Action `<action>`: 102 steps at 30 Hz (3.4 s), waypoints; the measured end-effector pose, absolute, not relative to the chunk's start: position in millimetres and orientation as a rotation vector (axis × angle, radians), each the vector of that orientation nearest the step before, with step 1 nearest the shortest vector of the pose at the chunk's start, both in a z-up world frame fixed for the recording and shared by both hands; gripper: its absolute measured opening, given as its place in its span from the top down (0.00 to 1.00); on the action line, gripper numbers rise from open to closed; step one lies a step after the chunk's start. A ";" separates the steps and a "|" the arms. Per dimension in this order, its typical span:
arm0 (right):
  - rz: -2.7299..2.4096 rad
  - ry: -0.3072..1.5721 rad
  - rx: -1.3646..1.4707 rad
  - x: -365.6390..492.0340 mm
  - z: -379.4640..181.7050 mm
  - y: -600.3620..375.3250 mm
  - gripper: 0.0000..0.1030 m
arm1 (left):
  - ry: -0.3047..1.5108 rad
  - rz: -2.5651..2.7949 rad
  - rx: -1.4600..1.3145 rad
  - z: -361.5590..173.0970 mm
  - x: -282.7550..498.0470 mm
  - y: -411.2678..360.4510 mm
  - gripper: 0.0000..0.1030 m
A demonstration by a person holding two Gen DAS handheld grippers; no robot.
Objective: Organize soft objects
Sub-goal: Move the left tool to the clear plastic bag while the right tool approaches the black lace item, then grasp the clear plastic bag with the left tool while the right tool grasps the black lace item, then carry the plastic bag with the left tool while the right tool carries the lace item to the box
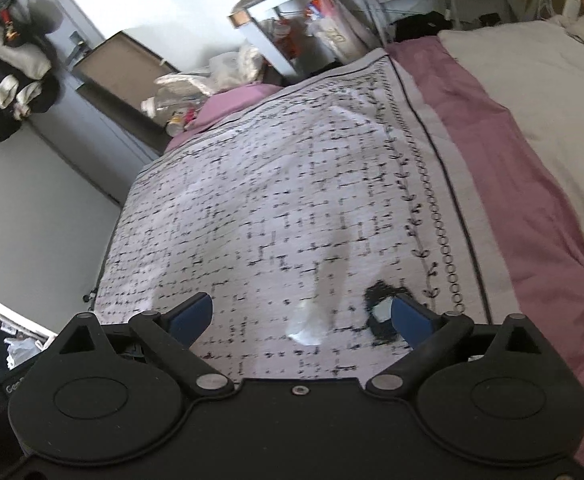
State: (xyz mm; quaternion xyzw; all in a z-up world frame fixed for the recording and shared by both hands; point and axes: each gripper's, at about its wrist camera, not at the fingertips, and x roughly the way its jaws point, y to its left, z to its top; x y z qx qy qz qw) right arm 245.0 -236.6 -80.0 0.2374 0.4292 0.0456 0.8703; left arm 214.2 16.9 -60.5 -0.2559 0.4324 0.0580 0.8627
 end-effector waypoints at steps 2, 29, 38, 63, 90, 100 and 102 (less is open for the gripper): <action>0.074 0.906 0.514 247.9 -85.5 -246.0 0.06 | 0.916 0.117 -0.529 -62.8 217.7 9.6 0.28; -0.086 1.132 0.703 295.4 -167.4 -285.9 0.20 | 1.013 0.023 -0.466 -124.1 276.9 -58.3 0.28; -0.093 1.214 0.763 306.3 -198.0 -283.5 0.34 | 1.066 -0.008 -0.469 -157.6 295.6 -71.3 0.32; -0.056 1.235 0.759 321.9 -223.2 -275.7 0.72 | 1.055 -0.043 -0.501 -182.8 303.2 -74.1 0.66; 0.137 1.023 0.626 281.3 -134.1 -237.8 0.73 | 0.882 -0.020 -0.508 -92.1 238.6 -21.9 0.66; 0.216 0.982 0.558 263.0 -102.8 -218.7 0.73 | 0.821 0.018 -0.523 -68.8 207.5 7.8 0.66; 0.229 0.977 0.542 258.9 -95.5 -212.3 0.73 | 0.812 0.022 -0.523 -65.2 200.5 13.7 0.66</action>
